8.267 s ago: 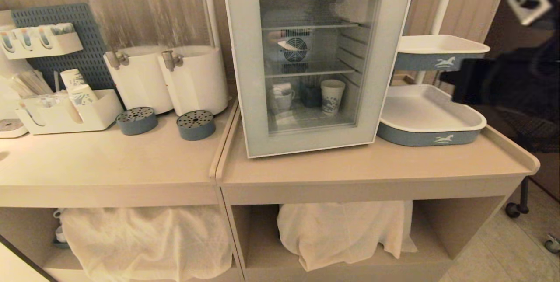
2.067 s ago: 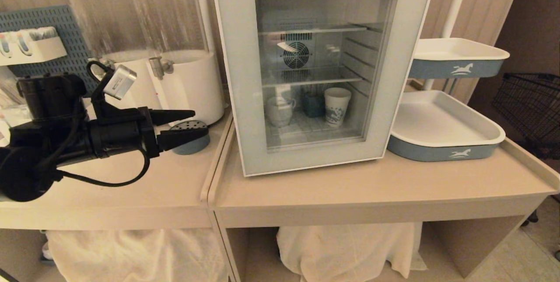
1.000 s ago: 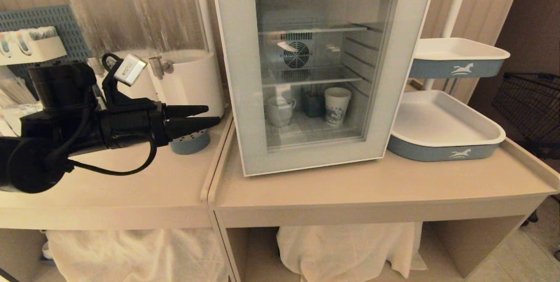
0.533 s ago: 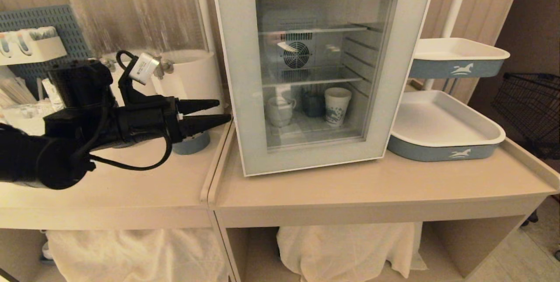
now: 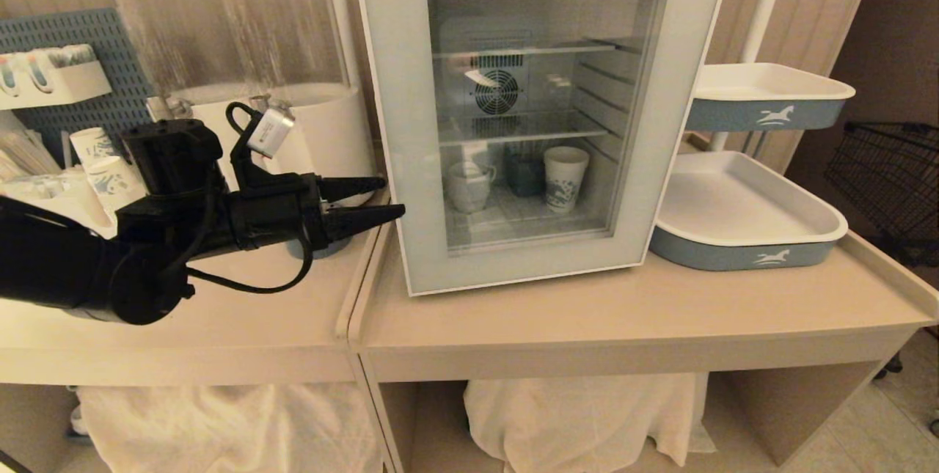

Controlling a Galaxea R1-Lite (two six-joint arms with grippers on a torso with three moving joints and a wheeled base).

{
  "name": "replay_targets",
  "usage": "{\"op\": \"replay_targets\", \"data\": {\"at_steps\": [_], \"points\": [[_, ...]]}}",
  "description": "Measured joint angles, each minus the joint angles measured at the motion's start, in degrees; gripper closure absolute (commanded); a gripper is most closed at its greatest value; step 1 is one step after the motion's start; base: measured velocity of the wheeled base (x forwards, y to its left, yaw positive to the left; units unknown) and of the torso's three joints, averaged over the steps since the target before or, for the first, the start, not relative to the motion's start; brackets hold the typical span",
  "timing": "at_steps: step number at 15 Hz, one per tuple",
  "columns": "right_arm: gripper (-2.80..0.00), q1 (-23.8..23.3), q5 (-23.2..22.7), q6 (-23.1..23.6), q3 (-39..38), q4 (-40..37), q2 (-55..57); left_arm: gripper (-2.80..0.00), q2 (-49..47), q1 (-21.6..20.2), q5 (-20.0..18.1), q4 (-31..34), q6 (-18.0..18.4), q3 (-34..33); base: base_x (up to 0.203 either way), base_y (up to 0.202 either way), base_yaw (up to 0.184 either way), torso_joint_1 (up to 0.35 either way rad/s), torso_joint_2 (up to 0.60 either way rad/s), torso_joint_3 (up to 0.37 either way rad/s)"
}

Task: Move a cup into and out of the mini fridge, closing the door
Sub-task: Open the freezer door

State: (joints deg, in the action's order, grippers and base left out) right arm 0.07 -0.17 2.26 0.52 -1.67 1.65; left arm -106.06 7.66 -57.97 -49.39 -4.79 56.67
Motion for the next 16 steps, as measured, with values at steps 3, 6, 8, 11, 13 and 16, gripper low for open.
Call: {"op": "replay_targets", "data": {"at_steps": [3, 6, 8, 11, 13, 16], "points": [[0.0, 0.0, 0.0, 0.0, 0.0, 0.0, 0.0, -2.8, 0.1, 1.0, 0.1, -0.2, -2.5, 1.1, 0.0, 0.0, 0.0, 0.0, 0.0, 0.0], [0.0, 0.0, 0.0, 0.0, 0.0, 0.0, 0.0, -2.8, 0.0, 1.8, 0.4, -0.2, -2.7, 1.6, 0.0, 0.0, 0.0, 0.0, 0.0, 0.0], [0.0, 0.0, 0.0, 0.0, 0.0, 0.0, 0.0, -2.8, -0.6, 2.3, 0.7, -0.2, -2.5, 1.9, 0.0, 0.0, 0.0, 0.0, 0.0, 0.0], [0.0, 0.0, 0.0, -0.1, 0.0, 0.0, 0.0, -2.8, -1.5, 3.4, 0.8, -0.5, -1.9, 2.2, 0.0, 0.0, 0.0, 0.0, 0.0, 0.0], [0.0, 0.0, 0.0, -0.1, 0.0, 0.0, 0.0, -2.8, -2.1, 3.7, 0.6, -1.4, -1.8, 2.5, 0.0, 0.0, 0.0, 0.0, 0.0, 0.0], [0.0, 0.0, 0.0, -0.2, 0.0, 0.0, 0.0, -2.8, -2.5, 3.9, 0.3, -1.8, -1.5, 2.3, 0.0, 0.0, 0.0, 0.0, 0.0, 0.0]]}}
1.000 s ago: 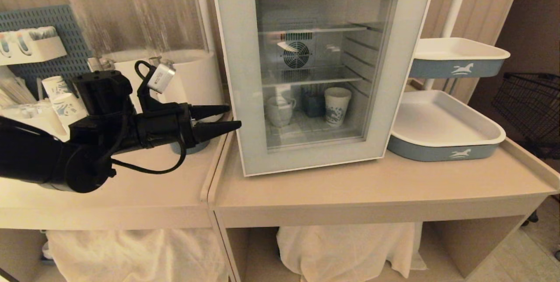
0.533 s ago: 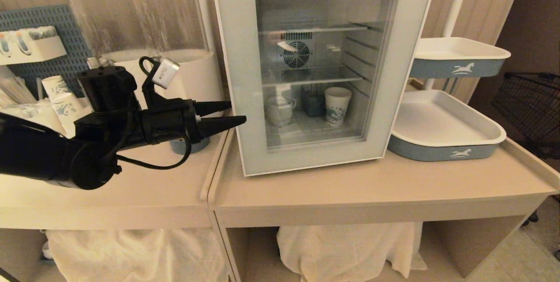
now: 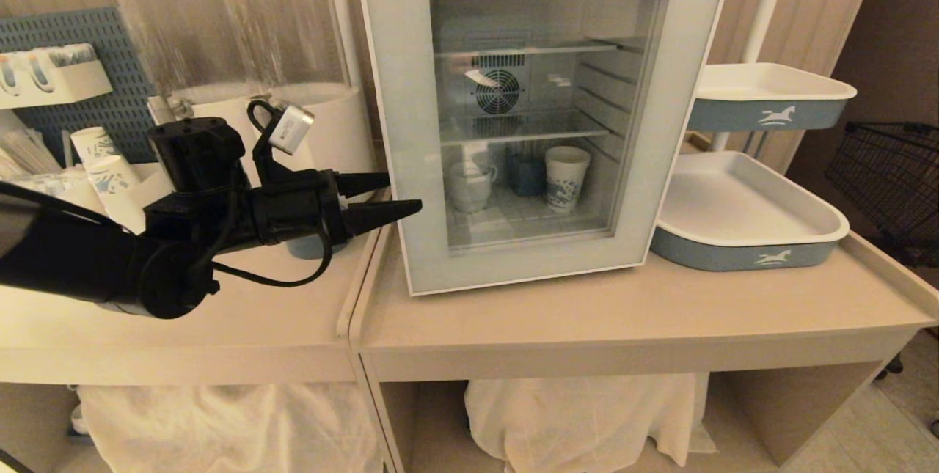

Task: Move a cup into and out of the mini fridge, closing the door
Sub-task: Open the freezer door

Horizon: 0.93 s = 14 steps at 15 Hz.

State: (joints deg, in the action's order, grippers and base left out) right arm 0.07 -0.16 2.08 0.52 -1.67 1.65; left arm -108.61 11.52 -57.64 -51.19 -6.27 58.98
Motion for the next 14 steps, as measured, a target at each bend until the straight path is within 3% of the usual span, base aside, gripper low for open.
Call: {"op": "replay_targets", "data": {"at_steps": [7, 14], "points": [[0.0, 0.0, 0.0, -0.1, 0.0, 0.0, 0.0, -2.8, 1.7, 1.6, -0.6, 0.0, 0.1, -3.2, 0.0, 0.0, 0.0, 0.0, 0.0, 0.0], [0.0, 0.0, 0.0, -0.1, 0.0, 0.1, 0.0, -2.8, 5.8, 5.2, -0.4, -5.1, 0.1, -10.5, 0.0, 0.0, 0.0, 0.0, 0.0, 0.0]]}}
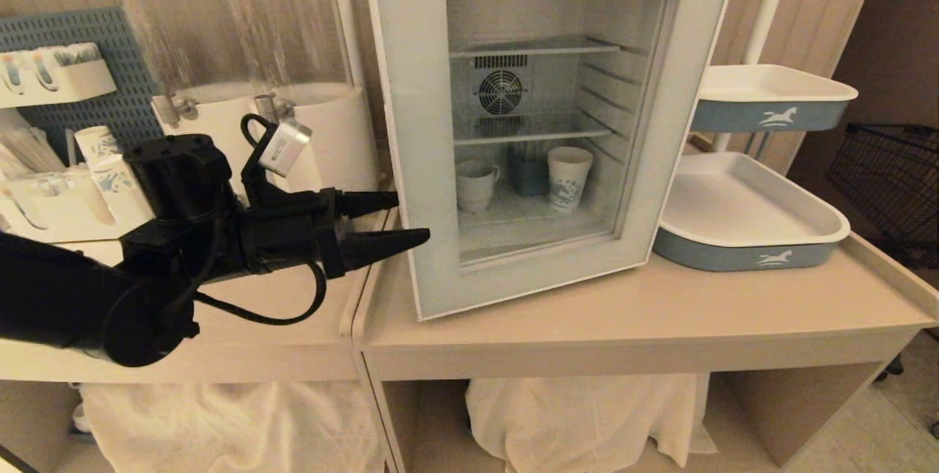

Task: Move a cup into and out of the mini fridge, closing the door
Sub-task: Open the freezer door

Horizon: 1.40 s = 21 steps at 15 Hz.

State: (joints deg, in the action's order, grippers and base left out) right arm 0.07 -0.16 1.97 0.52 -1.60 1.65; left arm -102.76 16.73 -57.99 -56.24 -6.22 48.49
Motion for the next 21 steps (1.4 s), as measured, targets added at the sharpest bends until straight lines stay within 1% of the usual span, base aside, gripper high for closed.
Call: {"op": "replay_targets", "data": {"at_steps": [3, 5, 6, 8, 10, 13, 15, 17, 18, 19, 21], "points": [[0.0, 0.0, 0.0, 0.0, 0.0, 0.0, 0.0, -2.8, 3.2, 2.0, 0.0, 0.0, 0.0, -3.5, 0.0, 0.0, 0.0, 0.0, 0.0, 0.0], [0.0, 0.0, 0.0, -0.2, 0.0, 0.0, 0.0, -2.8, 6.4, 4.1, 0.0, 0.0, 0.0, -6.3, 0.0, 0.0, 0.0, 0.0, 0.0, 0.0], [0.0, 0.0, 0.0, -0.3, 0.0, 0.0, 0.0, -2.8, 8.4, 5.8, 0.0, 0.1, 0.0, -7.9, 0.0, 0.0, 0.0, 0.0, 0.0, 0.0], [0.0, 0.0, 0.1, -0.3, 0.0, 0.0, 0.0, -2.8, 12.9, 10.7, 0.1, 0.4, -0.2, -10.9, 0.0, 0.0, 0.0, 0.0, 0.0, 0.0], [0.0, 0.0, 0.1, -0.3, 0.0, 0.0, 0.0, -2.8, 17.7, 15.8, 0.4, 2.0, -0.3, -13.4, 0.0, 0.0, 0.0, 0.0, 0.0, 0.0], [0.0, 0.0, 0.1, -0.4, 0.0, 0.0, 0.0, -2.8, 26.0, 22.4, 1.9, 8.8, 0.1, -15.4, 0.0, 0.0, 0.0, 0.0, 0.0, 0.0], [0.0, 0.0, 0.1, -0.4, 0.0, 0.0, 0.0, -2.8, 30.7, 24.3, 4.3, 13.4, 1.0, -17.1, 0.0, 0.0, 0.0, 0.0, 0.0, 0.0], [0.0, 0.0, 0.1, -0.3, 0.0, 0.0, 0.0, -2.8, 35.0, 25.0, 7.9, 14.1, 1.5, -20.3, 0.0, 0.0, 0.0, 0.0, 0.0, 0.0], [0.0, 0.0, 0.1, -0.4, 0.0, 0.0, 0.0, -2.8, 37.3, 25.1, 10.7, 14.6, 1.6, -21.9, 0.0, 0.0, 0.0, 0.0, 0.0, 0.0], [0.0, 0.0, 0.1, -0.3, 0.0, 0.0, 0.0, -2.8, 40.1, 25.1, 14.3, 15.9, 1.6, -23.3, 0.0, 0.0, 0.0, 0.0, 0.0, 0.0], [0.0, 0.0, 0.1, -0.4, 0.0, 0.1, 0.0, -2.8, 47.0, 25.1, 23.1, 21.6, 1.4, -24.2, 0.0, 0.0, 0.0, 0.0, 0.0, 0.0]]}}
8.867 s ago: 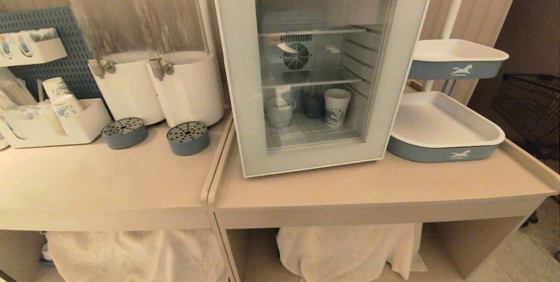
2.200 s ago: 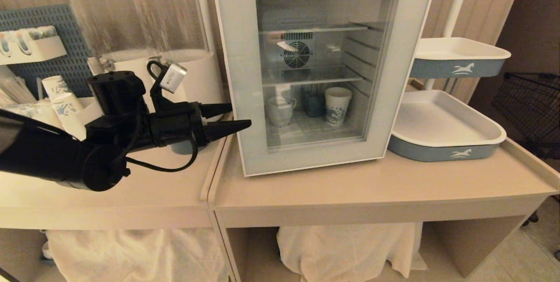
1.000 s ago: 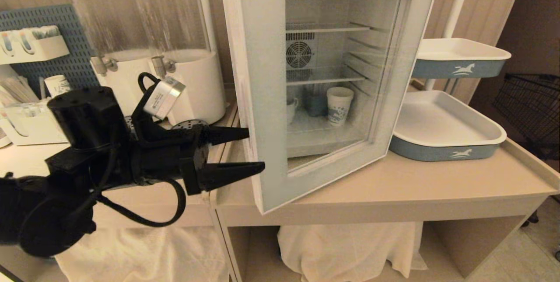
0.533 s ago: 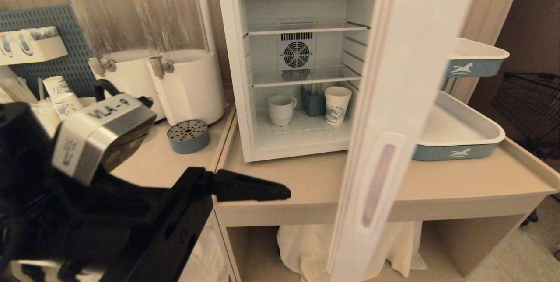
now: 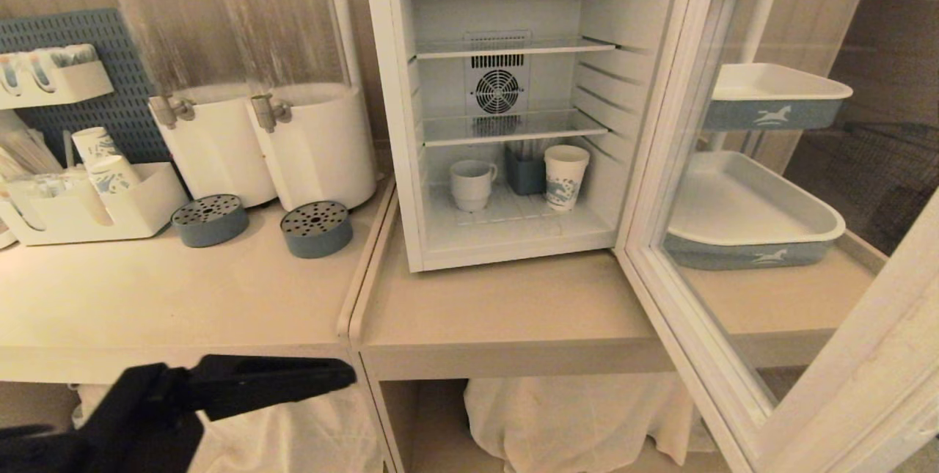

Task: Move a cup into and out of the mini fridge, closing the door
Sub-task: Open the freezer door, then take the ceramic cup out of the freezer

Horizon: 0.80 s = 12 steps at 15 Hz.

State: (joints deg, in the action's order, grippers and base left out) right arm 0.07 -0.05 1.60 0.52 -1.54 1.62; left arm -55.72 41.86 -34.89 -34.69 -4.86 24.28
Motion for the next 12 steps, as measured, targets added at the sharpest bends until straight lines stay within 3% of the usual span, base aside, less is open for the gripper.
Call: {"op": "replay_targets", "data": {"at_steps": [4, 6, 9, 12], "points": [[0.0, 0.0, 0.0, 0.0, 0.0, 0.0, 0.0, -2.8, 15.1, -1.1, 17.5, 23.8, -4.9, 8.1, 0.0, 0.0, 0.0, 0.0, 0.0, 0.0], [0.0, 0.0, 0.0, 0.0, 0.0, -0.1, 0.0, -2.8, 20.9, -6.4, 21.3, 35.8, -9.2, 14.4, 0.0, 0.0, 0.0, 0.0, 0.0, 0.0], [0.0, 0.0, 0.0, 0.0, 0.0, 0.0, 0.0, -2.8, 27.3, -23.8, 22.5, 51.4, -14.0, 22.8, 0.0, 0.0, 0.0, 0.0, 0.0, 0.0], [0.0, -0.1, 0.0, 0.0, 0.0, 0.0, 0.0, -2.8, 33.6, -42.7, 22.6, 61.4, -16.2, 24.9, 0.0, 0.0, 0.0, 0.0, 0.0, 0.0]]}}
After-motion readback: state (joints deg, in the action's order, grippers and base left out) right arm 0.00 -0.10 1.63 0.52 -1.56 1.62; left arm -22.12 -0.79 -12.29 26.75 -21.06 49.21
